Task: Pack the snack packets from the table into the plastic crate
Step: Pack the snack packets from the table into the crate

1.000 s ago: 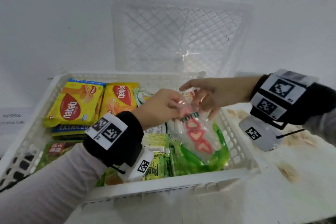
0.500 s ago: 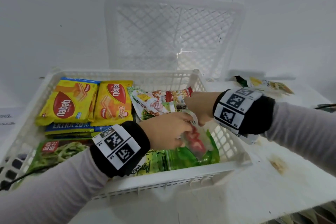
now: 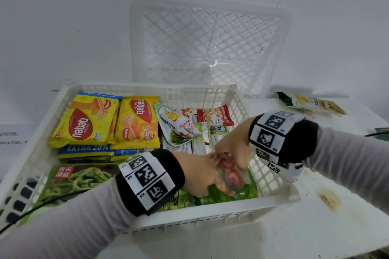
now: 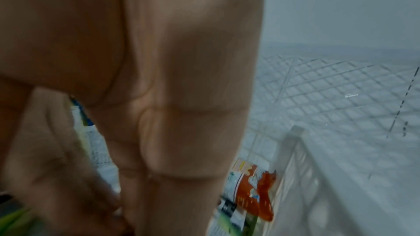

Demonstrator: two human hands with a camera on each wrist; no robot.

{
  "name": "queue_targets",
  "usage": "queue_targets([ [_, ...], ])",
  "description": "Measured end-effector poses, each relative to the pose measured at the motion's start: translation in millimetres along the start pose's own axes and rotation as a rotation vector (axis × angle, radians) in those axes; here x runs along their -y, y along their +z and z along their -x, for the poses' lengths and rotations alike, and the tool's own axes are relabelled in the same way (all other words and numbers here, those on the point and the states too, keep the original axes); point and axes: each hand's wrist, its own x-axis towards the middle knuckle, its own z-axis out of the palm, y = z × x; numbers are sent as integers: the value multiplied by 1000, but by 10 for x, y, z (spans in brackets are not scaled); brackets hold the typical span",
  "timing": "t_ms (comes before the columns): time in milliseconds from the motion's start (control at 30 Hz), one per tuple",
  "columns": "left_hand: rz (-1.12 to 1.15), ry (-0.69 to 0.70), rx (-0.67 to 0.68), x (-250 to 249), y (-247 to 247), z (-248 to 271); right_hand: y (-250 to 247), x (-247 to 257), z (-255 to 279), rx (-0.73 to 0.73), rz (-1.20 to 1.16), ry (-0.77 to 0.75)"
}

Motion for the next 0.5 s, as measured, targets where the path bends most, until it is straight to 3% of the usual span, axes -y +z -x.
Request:
queue_targets([
  [100, 166, 60, -39, 62, -74, 67, -98, 0, 10, -29, 32, 29],
  [200, 389, 8, -193, 251, -212, 255, -266, -111, 55, -206, -197, 76],
  [367, 655, -458, -780, 744, -283, 453, -516, -160, 10, -639, -508, 15],
  [434, 668, -615, -940, 846, -249, 487, -551, -55, -93, -717, -494, -30],
  [500, 652, -666, -1017, 903, -219, 486, -573, 77, -217, -728, -391, -34],
])
